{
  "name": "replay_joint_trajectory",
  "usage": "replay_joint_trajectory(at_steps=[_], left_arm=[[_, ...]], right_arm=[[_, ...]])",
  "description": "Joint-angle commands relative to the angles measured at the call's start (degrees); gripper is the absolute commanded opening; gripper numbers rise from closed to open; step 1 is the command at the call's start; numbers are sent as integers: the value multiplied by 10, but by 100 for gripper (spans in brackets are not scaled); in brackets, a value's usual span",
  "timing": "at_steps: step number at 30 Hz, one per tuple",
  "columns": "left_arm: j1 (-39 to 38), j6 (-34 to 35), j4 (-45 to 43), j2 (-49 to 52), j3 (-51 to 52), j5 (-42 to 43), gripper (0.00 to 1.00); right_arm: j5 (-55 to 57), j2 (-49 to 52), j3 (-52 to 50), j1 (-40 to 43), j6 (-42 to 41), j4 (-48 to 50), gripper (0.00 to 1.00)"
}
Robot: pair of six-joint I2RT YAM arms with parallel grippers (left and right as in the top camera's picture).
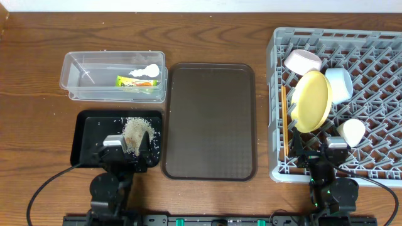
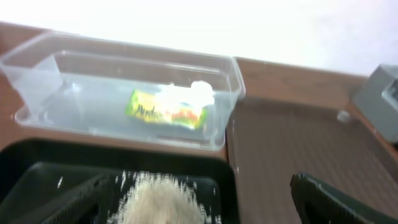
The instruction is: Sort waste into correct bins and load items into the dishwasher rack
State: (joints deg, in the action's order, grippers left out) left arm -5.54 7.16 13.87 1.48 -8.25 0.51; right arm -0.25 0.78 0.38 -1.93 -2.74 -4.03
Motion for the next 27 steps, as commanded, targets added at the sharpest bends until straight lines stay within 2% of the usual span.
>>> replay_joint_trajectory(at_steps=[1,6,11,27], left_arm=[[10,-16,-52,-14,32,-12,94],[22,-50,-154,-14,81,-12,94],[23,-54,-95,-14,80,-12,94],[23,-54,-98,-12,80,-12,94]], right_arm=[[-2,-2,-1,4,0,-2,99],[-2,-2,-1,4,0,-2,99],[-2,-2,-1,4,0,-2,99],[-2,-2,-1,4,0,-2,99]])
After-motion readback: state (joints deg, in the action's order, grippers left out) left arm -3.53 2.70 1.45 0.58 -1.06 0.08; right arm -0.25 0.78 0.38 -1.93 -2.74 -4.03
